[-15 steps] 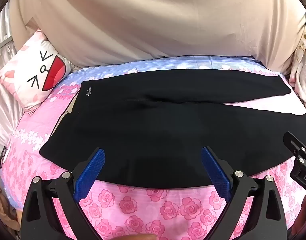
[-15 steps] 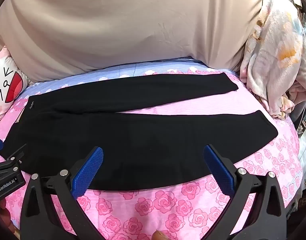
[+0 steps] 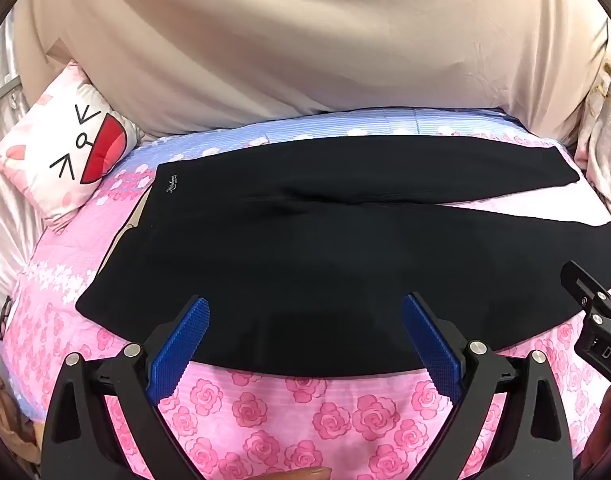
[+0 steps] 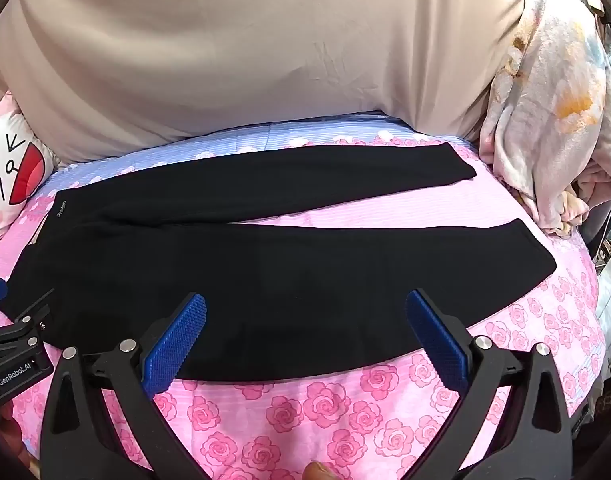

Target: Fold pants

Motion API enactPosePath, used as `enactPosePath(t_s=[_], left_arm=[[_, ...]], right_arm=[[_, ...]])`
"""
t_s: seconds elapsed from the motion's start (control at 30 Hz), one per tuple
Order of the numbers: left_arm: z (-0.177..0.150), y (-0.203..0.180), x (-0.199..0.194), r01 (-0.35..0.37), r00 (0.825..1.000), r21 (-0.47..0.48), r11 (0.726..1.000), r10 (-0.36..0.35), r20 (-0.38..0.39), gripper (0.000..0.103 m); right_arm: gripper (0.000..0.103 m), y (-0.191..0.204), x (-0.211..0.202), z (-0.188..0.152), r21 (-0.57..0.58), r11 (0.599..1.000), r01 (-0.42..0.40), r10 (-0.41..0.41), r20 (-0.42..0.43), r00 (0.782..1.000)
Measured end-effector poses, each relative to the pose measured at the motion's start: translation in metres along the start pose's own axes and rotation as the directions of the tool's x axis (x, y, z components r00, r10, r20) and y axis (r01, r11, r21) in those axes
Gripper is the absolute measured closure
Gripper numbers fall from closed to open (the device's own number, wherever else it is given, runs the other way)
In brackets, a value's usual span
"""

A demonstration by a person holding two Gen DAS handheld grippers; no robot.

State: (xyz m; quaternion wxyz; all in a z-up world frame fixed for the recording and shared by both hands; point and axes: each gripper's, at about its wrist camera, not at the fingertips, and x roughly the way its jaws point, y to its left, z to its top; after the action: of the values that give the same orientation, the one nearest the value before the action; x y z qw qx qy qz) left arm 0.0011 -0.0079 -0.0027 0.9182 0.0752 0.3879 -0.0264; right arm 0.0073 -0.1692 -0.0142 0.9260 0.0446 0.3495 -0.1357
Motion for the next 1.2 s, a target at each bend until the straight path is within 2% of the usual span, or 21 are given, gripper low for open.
enactPosePath(t_s=[1.2], left_arm=[[-0.0010, 0.0012, 0.0019, 0.010, 1.000, 0.005, 1.000, -0.010, -0.001, 0.008]], right_arm=[[0.005, 0.0047, -0.0006, 0.0020, -0.005, 1.000, 0.002, -0.002, -0.003, 1.000]])
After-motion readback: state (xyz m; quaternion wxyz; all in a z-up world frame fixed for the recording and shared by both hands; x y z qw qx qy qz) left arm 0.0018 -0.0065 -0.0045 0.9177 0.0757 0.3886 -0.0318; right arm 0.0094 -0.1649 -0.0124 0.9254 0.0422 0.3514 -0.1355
